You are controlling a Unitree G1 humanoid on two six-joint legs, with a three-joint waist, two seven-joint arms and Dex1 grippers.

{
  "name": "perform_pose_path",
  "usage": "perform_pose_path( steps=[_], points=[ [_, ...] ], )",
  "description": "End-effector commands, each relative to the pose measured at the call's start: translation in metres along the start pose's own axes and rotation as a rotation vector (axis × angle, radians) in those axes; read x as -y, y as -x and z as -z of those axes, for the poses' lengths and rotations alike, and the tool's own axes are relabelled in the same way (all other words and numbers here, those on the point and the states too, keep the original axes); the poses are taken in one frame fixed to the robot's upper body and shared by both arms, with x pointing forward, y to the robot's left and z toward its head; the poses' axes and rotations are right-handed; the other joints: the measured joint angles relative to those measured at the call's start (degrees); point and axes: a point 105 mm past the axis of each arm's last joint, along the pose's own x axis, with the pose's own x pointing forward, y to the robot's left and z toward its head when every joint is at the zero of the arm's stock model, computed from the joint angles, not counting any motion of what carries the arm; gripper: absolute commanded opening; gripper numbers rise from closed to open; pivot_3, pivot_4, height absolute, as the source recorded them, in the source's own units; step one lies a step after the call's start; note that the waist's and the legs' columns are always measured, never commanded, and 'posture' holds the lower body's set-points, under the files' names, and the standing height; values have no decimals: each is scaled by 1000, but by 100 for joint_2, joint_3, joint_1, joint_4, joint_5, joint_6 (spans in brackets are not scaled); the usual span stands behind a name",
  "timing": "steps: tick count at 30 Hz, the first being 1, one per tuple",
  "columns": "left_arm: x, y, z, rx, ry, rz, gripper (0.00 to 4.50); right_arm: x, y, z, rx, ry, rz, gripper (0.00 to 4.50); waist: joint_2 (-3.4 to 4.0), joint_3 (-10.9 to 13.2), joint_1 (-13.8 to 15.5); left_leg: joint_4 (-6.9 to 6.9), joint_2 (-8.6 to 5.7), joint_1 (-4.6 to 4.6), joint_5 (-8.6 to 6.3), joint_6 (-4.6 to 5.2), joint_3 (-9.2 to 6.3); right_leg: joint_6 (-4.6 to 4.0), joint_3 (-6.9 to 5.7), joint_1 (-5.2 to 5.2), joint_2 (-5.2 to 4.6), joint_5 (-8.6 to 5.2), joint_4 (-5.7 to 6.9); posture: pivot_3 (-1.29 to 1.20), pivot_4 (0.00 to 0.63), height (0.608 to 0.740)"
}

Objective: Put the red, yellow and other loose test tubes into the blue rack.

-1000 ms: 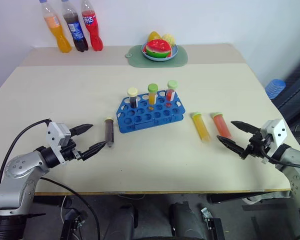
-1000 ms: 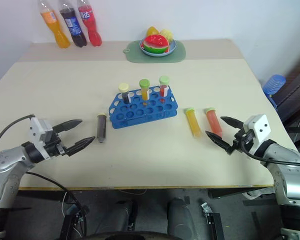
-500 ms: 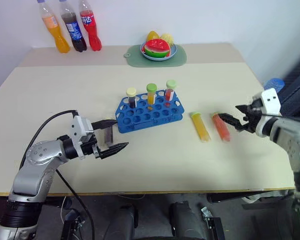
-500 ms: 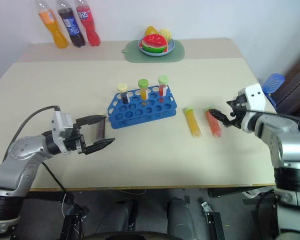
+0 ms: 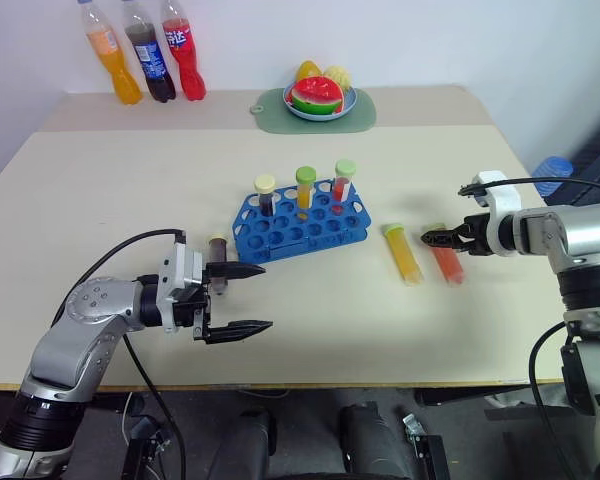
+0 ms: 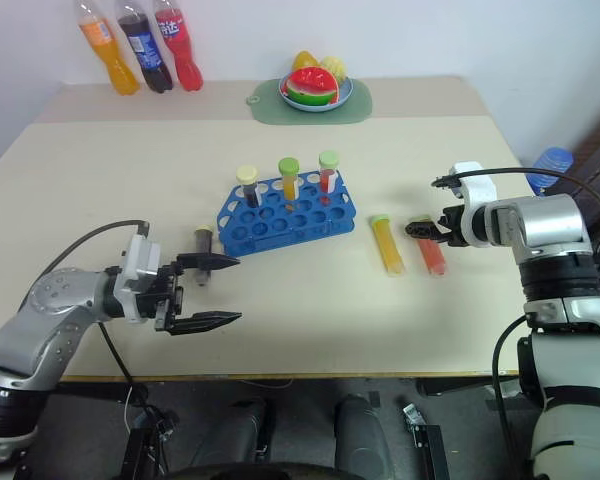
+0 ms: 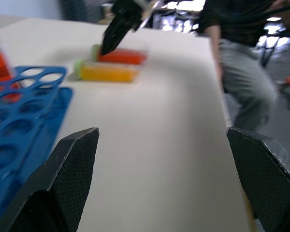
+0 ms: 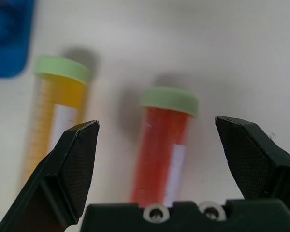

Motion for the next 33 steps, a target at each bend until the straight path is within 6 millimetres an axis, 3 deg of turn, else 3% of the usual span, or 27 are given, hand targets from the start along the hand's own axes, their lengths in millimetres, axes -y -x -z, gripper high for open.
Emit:
perform_pose_path(
  steps=[1, 3, 8, 9, 13, 15, 18, 20, 23, 28, 33],
  points=[
    [4, -4, -10, 16, -27, 37, 4401, 8, 2, -5, -9, 44, 34, 4013, 0, 0, -5, 0, 0, 0, 0, 0, 0, 0, 0, 0, 0, 0, 0, 0, 150, 740],
    [3, -4, -9, 16, -26, 38, 4420, 8, -1, -3, -31, 63, 32, 3376, 0, 0, -11, 0, 0, 0, 0, 0, -1, 0, 0, -1, 1, 0, 1, 0, 150, 740],
    [3, -5, -9, 22, -22, 39, 4420, 5, -4, -5, -35, 101, 16, 933, 0, 0, -11, 0, 1, 2, 0, 0, -1, 0, 0, 0, 2, 0, 2, 0, 150, 740],
    [3, -5, -9, 22, -21, 38, 4420, 4, -4, -4, -37, 110, 9, 760, 0, 0, -13, 0, 1, 2, 0, 0, -1, 0, 0, 0, 2, 0, 2, 0, 150, 740],
    [-2, -3, -9, 27, -29, 9, 4420, 7, 3, -11, 18, 195, 11, 758, 0, 0, -13, 0, 2, 2, 0, 0, -1, 0, 0, -1, 3, 0, 3, 0, 150, 740],
    [-4, 0, -9, 28, -32, -14, 4420, -2, 14, -35, 203, 277, -31, 758, 0, 0, -9, 0, 2, 2, 0, 0, -1, 0, 0, -1, 3, 0, 2, 0, 150, 740],
    [-7, 3, -10, 43, -23, -56, 4420, -45, 42, -63, 534, 373, -247, 758, 7, 6, -14, -1, 2, 1, 0, 0, -1, 1, 1, -4, 3, 0, 3, 0, 150, 740],
    [-8, 5, -9, 53, -15, -82, 4420, -77, 60, -63, 702, 432, -401, 758, 7, 5, -16, -2, 4, 1, 0, 1, -1, 1, 1, -5, 4, 0, 6, 0, 150, 740],
    [-12, 6, -11, 102, 9, -135, 4420, -110, 70, -57, 848, 410, -498, 758, 6, 5, -1, -1, 8, 2, -1, 1, -9, 1, 0, -2, 8, 0, 8, 0, 150, 740],
    [-19, 7, -17, 164, 22, -213, 4420, -143, 60, -64, 1048, 425, -473, 758, 6, 5, 4, 13, 5, 4, 0, 1, -13, 2, 2, 3, 4, 1, 14, 0, 150, 740],
    [-22, 9, -9, 182, 52, -286, 4420, -156, 17, -80, 1165, 366, -314, 758, 5, 3, -32, 5, 5, 10, 2, -4, -11, 2, 3, -2, 6, 1, 17, 0, 150, 740]
  ],
)
